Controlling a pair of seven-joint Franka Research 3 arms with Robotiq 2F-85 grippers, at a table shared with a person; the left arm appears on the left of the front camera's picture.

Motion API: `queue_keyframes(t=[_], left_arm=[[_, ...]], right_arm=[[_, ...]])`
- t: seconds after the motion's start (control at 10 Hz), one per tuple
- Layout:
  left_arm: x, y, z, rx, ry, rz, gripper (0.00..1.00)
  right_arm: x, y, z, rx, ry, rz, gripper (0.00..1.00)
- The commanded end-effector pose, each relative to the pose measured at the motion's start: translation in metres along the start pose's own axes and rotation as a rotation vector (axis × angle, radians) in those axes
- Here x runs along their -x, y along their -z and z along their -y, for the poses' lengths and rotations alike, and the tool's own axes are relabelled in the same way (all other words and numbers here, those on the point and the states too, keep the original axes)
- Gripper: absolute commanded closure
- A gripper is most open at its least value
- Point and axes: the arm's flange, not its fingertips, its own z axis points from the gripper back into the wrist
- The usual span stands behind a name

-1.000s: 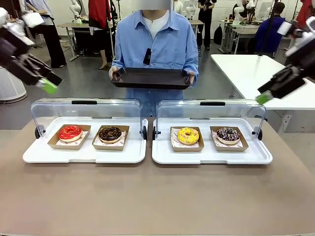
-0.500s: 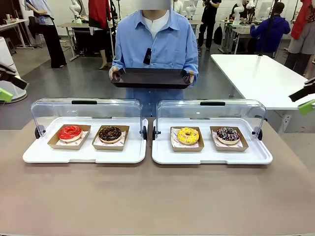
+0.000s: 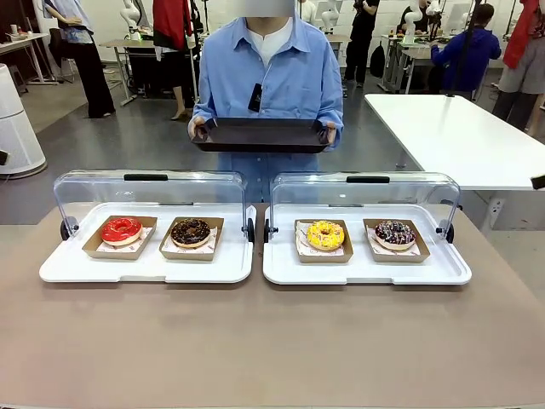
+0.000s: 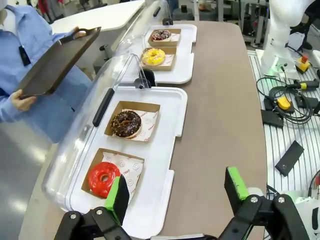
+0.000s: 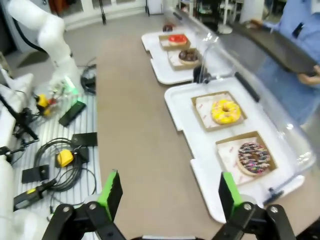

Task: Provide the desired donut to the person.
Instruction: Pick up and lift the Paper togo box containing the Donut pointed at by the person.

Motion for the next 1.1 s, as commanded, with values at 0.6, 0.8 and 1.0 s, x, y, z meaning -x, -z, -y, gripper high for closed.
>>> queue_keyframes(t=[0.6, 0.8, 1.0], left_arm=[[0.021, -0.017, 0.017, -0.07, -0.013, -0.005, 0.0], [0.022, -0.026, 0.017, -0.06, -0.049, 0.015, 0.0], [0.022, -0.026, 0.017, -0.06, -0.049, 0.015, 0.0]], right_arm=[[0.016, -0.018, -0.02, 0.035, -0.005, 0.079, 0.0], [0.02, -0.024, -0.018, 0.03, 0.028, 0.057, 0.0], [0.02, -0.024, -0.018, 0.03, 0.028, 0.057, 0.0]])
